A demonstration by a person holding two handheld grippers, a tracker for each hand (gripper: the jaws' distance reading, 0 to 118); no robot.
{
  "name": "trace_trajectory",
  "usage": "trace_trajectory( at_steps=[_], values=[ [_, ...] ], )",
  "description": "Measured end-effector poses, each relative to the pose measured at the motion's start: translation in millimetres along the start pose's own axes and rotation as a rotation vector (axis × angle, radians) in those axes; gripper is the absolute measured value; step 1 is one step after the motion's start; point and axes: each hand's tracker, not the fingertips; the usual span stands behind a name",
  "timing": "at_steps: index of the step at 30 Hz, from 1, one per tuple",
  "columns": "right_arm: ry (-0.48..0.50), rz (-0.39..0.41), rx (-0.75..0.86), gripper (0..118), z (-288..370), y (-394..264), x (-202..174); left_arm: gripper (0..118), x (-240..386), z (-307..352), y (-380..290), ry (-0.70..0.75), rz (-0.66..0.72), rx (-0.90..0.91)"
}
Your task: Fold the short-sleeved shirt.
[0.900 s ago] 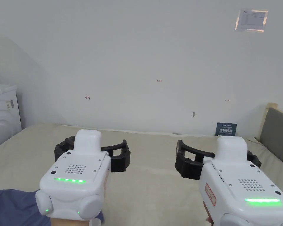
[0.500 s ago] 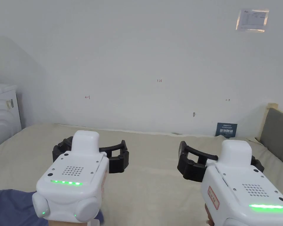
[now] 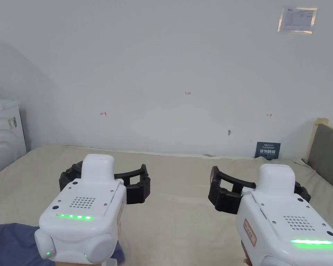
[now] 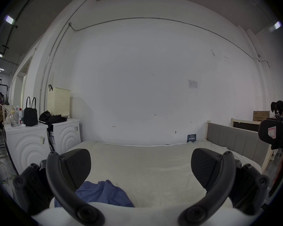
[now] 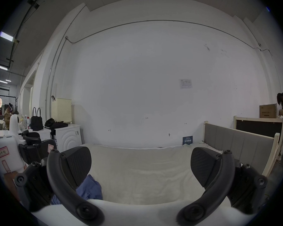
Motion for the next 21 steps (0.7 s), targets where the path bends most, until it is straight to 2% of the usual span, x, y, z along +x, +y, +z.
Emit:
trace_trajectory(
  at_steps=[6,9,13,14,15,16,17,18,19,21],
  values=[
    [-0.001,0.0,0.003,118,0,0,-1,118,-1,0,-1,0.003,-0.001,-0.007],
    [0.001,-0.056,0.029,118,1,-2,3,118,0,-2,-2,-0.003,-0.007,-0.016],
    [-0.006,-0.033,0.006,117,0,0,4,118,5,-2,-1,-0.011,-0.024,-0.013],
    [-0.015,-0.022,0.004,110,0,0,3,118,6,-1,-1,-0.025,-0.028,-0.012],
    [-0.018,-0.015,0.006,95,1,-1,3,117,7,0,-1,-0.024,-0.03,-0.009],
    [-0.019,-0.013,0.012,64,2,-1,3,108,9,1,-2,-0.021,-0.037,-0.002],
    [-0.025,-0.009,0.014,14,3,0,2,70,11,3,-2,-0.021,-0.048,0.012],
    [-0.033,-0.001,0.005,0,1,0,1,18,13,5,-2,-0.016,-0.058,0.024],
    [-0.042,0.011,-0.01,0,-1,-2,1,0,15,5,-3,-0.004,-0.071,0.025],
    [-0.019,0.023,-0.019,0,0,-4,3,0,13,5,-4,0.036,-0.098,0.015]
  ],
)
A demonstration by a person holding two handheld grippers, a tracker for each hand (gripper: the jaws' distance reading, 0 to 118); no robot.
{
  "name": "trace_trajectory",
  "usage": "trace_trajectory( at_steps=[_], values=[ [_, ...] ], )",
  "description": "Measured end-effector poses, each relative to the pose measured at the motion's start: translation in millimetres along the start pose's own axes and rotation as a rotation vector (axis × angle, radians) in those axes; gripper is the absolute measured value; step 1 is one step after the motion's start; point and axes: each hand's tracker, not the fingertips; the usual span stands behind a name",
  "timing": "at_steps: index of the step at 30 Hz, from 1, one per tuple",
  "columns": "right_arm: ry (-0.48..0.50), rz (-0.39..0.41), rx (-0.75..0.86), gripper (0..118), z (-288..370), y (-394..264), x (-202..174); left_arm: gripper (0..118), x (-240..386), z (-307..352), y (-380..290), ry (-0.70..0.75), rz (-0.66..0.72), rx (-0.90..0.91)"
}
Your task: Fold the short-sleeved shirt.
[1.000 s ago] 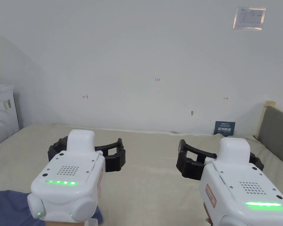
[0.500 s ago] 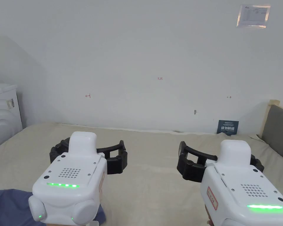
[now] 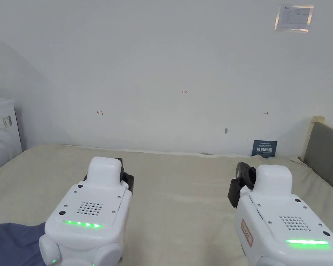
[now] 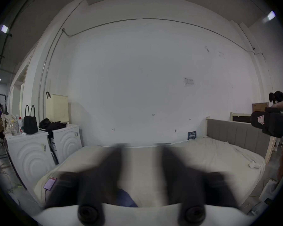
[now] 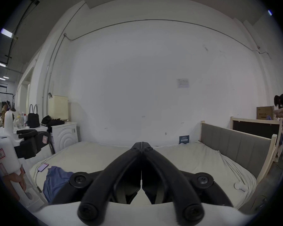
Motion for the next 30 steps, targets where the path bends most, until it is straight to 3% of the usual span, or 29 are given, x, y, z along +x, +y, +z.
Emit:
trace_trajectory(
  at_steps=[2,9,12,15,19,22,30],
  values=[
    [0.019,-0.002,-0.009,0,0,-1,1,0,-3,2,-2,-0.081,0.016,-0.018],
    [0.012,0.011,-0.01,0,0,-3,-5,0,-9,6,-9,-0.049,0.009,-0.033],
    [0.147,0.016,-0.008,0,-7,-9,-6,0,-16,8,-12,-0.033,-0.009,-0.055],
    [0.11,0.018,-0.017,0,-15,-21,-18,0,-30,5,-17,0.01,-0.037,-0.077],
    [0.162,0.017,-0.071,0,-32,-39,-27,0,-55,-7,-32,0.046,0.026,-0.128],
    [0.176,0.014,-0.1,0,-42,-53,-33,0,-71,-25,-54,0.1,0.003,-0.211],
    [0.245,-0.029,-0.182,0,-72,-91,-41,0,-99,-100,-157,0.066,0.07,-0.526]
  ],
)
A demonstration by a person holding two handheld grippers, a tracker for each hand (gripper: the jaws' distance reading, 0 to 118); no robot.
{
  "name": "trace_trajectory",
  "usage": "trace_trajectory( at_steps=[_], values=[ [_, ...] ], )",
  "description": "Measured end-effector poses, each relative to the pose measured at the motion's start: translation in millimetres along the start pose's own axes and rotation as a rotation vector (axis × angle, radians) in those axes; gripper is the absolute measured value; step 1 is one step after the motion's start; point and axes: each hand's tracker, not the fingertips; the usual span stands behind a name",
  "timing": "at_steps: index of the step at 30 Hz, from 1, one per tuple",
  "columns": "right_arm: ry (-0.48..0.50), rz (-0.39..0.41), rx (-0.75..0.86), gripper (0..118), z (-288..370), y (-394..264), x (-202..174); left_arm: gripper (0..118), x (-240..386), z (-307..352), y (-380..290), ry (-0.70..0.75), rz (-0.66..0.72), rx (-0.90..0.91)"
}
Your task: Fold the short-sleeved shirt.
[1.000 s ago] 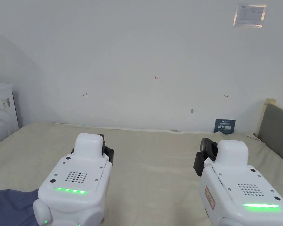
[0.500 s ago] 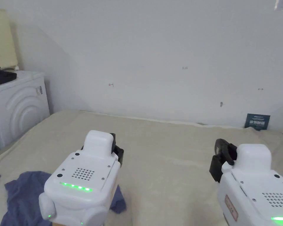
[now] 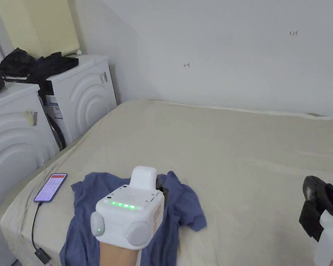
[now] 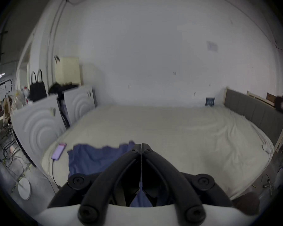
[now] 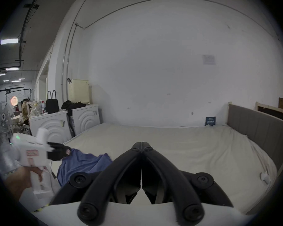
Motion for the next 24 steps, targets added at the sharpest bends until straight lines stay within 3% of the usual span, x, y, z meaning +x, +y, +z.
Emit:
trace_trajectory(
  at_steps=[2,4,5,6,8,9,10,11,14,19,21,24],
  values=[
    [0.054,-0.018,-0.051,0,-11,-7,4,0,3,-34,-16,-0.058,-0.015,-0.081],
    [0.029,-0.02,-0.057,0,-19,-15,4,0,4,-62,-31,-0.067,-0.021,-0.139],
    [0.023,-0.017,-0.064,0,-23,-20,5,8,4,-80,-39,-0.055,-0.023,-0.19],
    [0.029,-0.015,-0.069,0,-25,-22,6,25,4,-96,-45,-0.037,-0.013,-0.221],
    [0.045,-0.005,-0.091,0,-32,-29,9,45,-1,-125,-56,-0.022,0.016,-0.304],
    [0.036,-0.002,-0.107,0,-36,-31,10,73,-3,-138,-61,-0.02,0.03,-0.326],
    [0.032,-0.001,-0.116,0,-38,-34,12,110,-5,-152,-68,-0.01,0.023,-0.369],
    [0.034,-0.003,-0.122,0,-41,-37,14,117,-7,-167,-69,0.004,-0.02,-0.306],
    [0.034,-0.012,-0.137,0,-49,-43,17,118,-5,-213,-101,0.106,-0.069,-0.433],
    [0.047,-0.023,-0.166,0,-65,-53,18,118,-23,-195,-114,0.074,-0.095,-0.494],
    [0.064,-0.009,-0.193,0,-71,-61,18,118,-22,-228,-121,0.026,-0.115,-0.508],
    [0.041,-0.003,-0.24,0,-80,-72,15,110,-41,-237,-111,-0.031,0.016,-0.562]
  ],
)
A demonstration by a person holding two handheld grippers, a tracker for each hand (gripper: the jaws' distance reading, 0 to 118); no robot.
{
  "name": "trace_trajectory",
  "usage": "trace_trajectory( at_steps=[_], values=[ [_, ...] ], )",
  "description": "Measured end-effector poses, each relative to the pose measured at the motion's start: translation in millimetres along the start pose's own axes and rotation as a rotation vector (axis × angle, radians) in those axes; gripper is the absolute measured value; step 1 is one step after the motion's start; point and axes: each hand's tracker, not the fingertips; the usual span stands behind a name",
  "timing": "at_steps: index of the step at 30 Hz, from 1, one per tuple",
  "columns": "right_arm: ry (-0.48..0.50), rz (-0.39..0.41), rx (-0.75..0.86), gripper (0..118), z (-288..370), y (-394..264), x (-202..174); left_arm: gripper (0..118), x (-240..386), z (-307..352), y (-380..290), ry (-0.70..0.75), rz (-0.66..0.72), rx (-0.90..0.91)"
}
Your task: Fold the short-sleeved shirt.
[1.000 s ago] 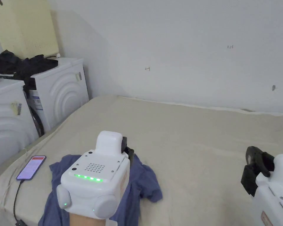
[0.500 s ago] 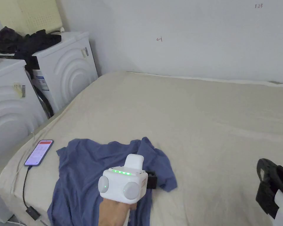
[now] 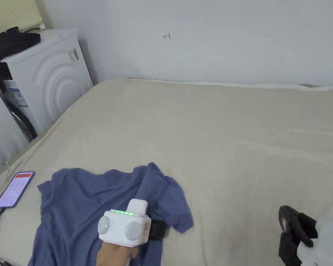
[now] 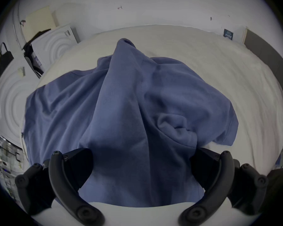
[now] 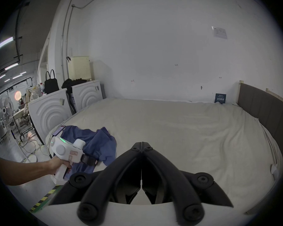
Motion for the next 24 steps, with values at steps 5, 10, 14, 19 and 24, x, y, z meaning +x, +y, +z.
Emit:
trace_trajectory(
  at_steps=[5,10,14,19,24],
  values=[
    [0.035,-0.059,-0.011,0,-4,-6,-1,24,-9,20,-1,0.013,0.016,0.082],
    [0.038,-0.042,-0.012,0,-1,-5,-5,7,-8,21,3,-0.01,0.074,0.135],
    [0.032,-0.035,-0.006,0,6,-3,-7,7,-13,60,10,-0.023,0.068,0.271],
    [0.06,-0.043,0.034,0,15,4,-7,7,-24,144,17,0.035,0.063,0.469],
    [0.043,-0.044,0.067,0,30,14,-10,7,-27,172,80,0.009,0.032,0.598]
  ],
)
